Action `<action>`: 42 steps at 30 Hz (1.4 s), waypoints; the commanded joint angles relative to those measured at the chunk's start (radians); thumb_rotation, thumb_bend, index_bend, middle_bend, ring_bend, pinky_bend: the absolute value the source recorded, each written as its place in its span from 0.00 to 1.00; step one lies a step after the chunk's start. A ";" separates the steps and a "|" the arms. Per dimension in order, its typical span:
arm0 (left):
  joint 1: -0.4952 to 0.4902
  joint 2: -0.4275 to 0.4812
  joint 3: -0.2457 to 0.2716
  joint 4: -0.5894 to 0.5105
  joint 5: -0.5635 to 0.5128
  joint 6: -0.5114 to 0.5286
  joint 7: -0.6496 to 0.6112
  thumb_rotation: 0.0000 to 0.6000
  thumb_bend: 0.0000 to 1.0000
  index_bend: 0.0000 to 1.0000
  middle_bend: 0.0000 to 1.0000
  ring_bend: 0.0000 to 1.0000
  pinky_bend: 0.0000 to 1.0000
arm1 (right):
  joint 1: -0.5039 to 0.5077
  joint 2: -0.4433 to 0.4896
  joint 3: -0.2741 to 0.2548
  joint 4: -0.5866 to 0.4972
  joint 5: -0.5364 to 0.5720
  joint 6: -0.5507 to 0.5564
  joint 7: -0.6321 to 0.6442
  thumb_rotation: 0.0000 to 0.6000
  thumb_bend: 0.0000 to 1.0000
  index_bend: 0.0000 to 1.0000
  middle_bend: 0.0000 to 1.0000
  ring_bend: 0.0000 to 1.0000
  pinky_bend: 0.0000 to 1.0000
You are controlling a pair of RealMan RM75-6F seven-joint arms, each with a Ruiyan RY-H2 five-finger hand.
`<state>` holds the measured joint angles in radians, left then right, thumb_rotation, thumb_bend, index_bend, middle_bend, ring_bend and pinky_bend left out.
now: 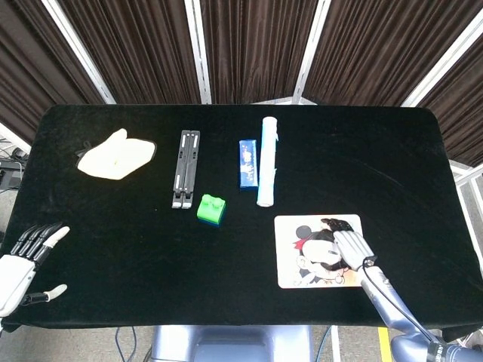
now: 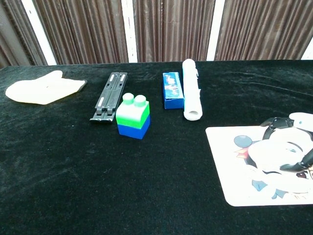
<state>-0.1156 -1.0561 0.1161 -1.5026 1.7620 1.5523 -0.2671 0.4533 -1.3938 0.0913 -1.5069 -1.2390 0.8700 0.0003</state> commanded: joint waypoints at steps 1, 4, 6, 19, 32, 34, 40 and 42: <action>-0.001 -0.001 0.001 0.001 0.002 -0.003 0.001 1.00 0.11 0.00 0.00 0.00 0.00 | 0.002 0.004 -0.005 -0.003 0.002 0.000 -0.009 1.00 0.20 0.30 0.01 0.00 0.00; -0.002 -0.001 0.002 0.000 0.004 -0.004 0.002 1.00 0.11 0.00 0.00 0.00 0.00 | 0.000 0.002 -0.007 -0.003 0.005 0.012 -0.023 1.00 0.17 0.17 0.00 0.00 0.00; -0.001 0.000 0.002 0.000 0.005 -0.003 0.000 1.00 0.11 0.00 0.00 0.00 0.00 | -0.004 0.002 -0.008 -0.010 0.014 0.024 -0.041 1.00 0.15 0.11 0.00 0.00 0.00; -0.002 0.002 0.005 -0.003 0.014 0.000 -0.002 1.00 0.11 0.00 0.00 0.00 0.00 | -0.038 0.016 -0.009 -0.077 0.051 0.117 -0.112 1.00 0.14 0.07 0.00 0.00 0.00; -0.004 0.003 0.005 -0.005 0.013 -0.003 -0.004 1.00 0.11 0.00 0.00 0.00 0.00 | -0.032 -0.026 0.013 -0.050 0.112 0.120 -0.120 1.00 0.15 0.07 0.00 0.00 0.00; -0.004 0.003 0.004 -0.004 0.011 -0.005 -0.007 1.00 0.11 0.00 0.00 0.00 0.00 | -0.030 -0.033 0.015 -0.043 0.124 0.113 -0.120 1.00 0.15 0.07 0.00 0.00 0.00; -0.007 0.001 0.003 -0.001 0.010 -0.010 -0.009 1.00 0.11 0.00 0.00 0.00 0.00 | -0.024 -0.045 0.017 -0.032 0.145 0.106 -0.132 1.00 0.15 0.07 0.00 0.00 0.00; -0.007 0.001 0.003 -0.001 0.008 -0.010 -0.012 1.00 0.11 0.00 0.00 0.00 0.00 | -0.021 -0.049 0.018 -0.027 0.154 0.100 -0.134 1.00 0.16 0.07 0.00 0.00 0.00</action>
<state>-0.1228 -1.0547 0.1191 -1.5034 1.7704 1.5425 -0.2786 0.4305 -1.4406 0.1088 -1.5369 -1.0887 0.9730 -0.1320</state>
